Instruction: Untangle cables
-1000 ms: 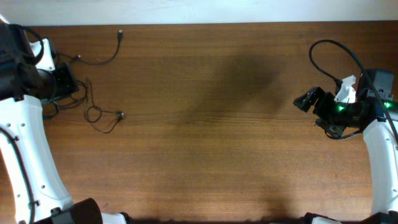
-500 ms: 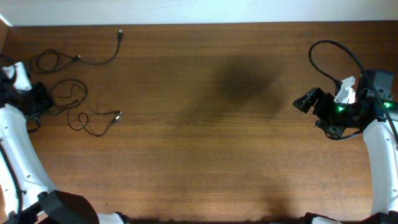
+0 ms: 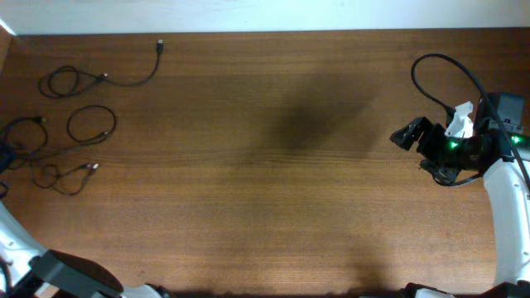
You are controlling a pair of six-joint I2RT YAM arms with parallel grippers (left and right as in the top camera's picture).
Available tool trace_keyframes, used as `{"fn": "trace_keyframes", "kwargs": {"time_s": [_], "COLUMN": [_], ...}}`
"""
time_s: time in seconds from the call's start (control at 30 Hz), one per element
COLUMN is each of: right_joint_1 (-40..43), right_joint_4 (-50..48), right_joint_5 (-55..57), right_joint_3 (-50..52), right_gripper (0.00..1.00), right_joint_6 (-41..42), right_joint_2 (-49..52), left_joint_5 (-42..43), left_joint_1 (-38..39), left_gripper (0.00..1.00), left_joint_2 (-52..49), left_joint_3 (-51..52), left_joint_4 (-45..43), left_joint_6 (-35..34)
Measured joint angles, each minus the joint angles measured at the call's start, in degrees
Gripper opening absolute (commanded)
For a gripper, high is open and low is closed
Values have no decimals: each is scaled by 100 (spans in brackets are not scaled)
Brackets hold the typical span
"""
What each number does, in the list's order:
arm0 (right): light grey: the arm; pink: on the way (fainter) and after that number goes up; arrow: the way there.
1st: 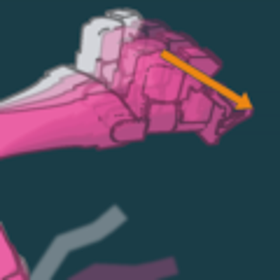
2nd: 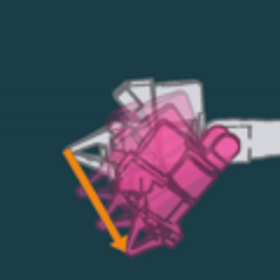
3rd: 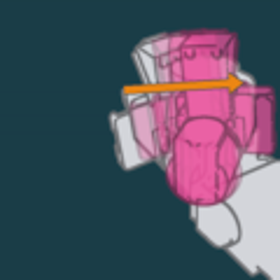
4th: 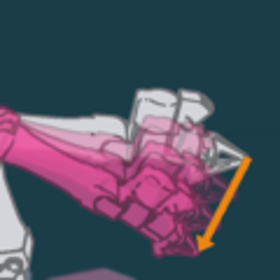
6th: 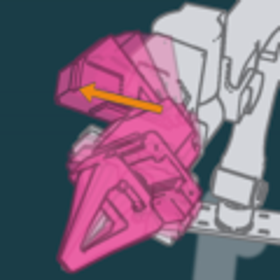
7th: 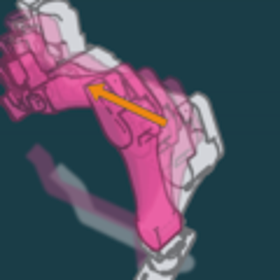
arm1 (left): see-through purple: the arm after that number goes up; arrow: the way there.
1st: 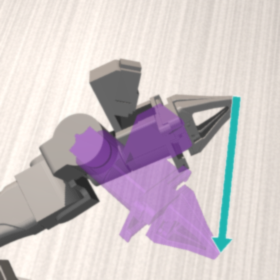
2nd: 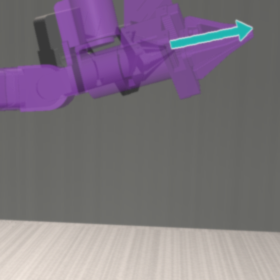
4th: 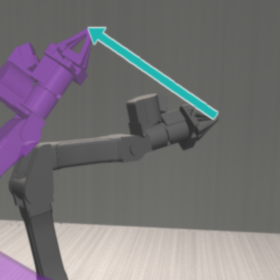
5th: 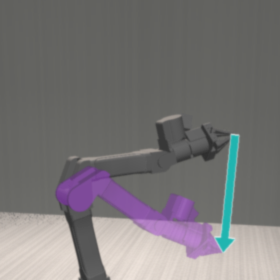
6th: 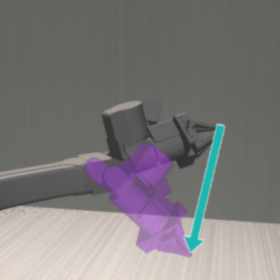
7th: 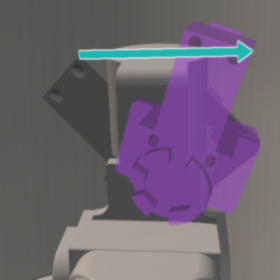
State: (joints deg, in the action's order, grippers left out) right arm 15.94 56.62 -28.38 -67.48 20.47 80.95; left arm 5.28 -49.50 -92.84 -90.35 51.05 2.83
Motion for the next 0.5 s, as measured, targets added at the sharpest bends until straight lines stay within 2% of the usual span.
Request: {"fn": "trace_keyframes", "kwargs": {"time_s": [0.33, 0.5], "right_joint_1": [0, 0], "right_joint_4": [0, 0], "right_joint_5": [0, -2], "right_joint_3": [0, 0], "right_gripper": [98, 98], "right_joint_6": [2, 7], "right_joint_2": [0, 0], "left_joint_5": [-837, -1036], "left_joint_1": [-17, -166], "left_gripper": [0, 0], "left_joint_2": [-1248, -1478], "left_joint_3": [4, 4], "left_joint_4": [-393, -496], "left_joint_6": [22, 20]}}
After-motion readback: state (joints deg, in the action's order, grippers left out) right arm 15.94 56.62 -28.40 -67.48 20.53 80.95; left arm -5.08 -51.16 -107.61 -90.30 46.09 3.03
